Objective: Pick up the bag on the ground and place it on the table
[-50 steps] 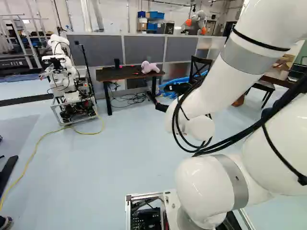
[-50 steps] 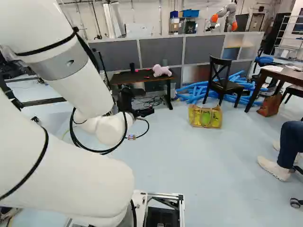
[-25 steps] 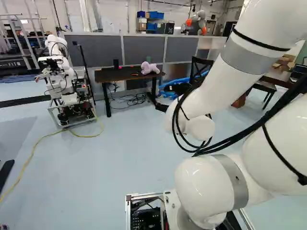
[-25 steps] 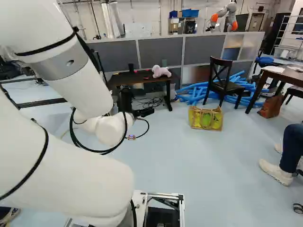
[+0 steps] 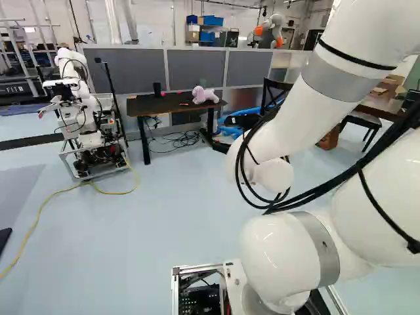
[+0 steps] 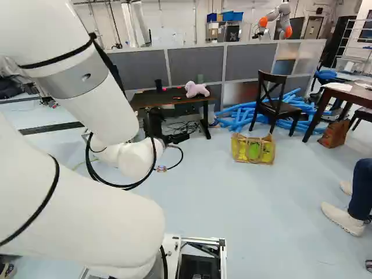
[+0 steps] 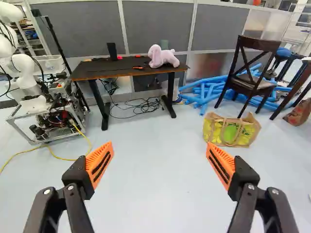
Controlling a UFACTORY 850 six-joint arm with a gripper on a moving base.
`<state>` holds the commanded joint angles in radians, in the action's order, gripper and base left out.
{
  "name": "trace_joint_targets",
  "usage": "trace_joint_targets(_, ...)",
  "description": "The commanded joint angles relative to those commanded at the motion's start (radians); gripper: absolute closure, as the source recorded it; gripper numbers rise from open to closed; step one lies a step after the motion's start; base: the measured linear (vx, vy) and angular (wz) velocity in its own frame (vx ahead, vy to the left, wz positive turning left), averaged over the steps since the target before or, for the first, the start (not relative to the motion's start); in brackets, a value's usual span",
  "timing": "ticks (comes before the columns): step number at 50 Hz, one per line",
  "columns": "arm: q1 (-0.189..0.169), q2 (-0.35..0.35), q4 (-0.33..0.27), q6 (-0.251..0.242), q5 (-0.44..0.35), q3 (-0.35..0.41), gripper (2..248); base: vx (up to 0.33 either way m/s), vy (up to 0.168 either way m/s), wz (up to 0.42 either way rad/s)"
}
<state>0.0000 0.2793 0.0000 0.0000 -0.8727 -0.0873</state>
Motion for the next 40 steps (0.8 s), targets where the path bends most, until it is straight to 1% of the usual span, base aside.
trace_joint_targets(40, 0.000, 0.000, 0.000, 0.000, 0.000, 0.000, 3, 0.159, 0.000, -0.013)
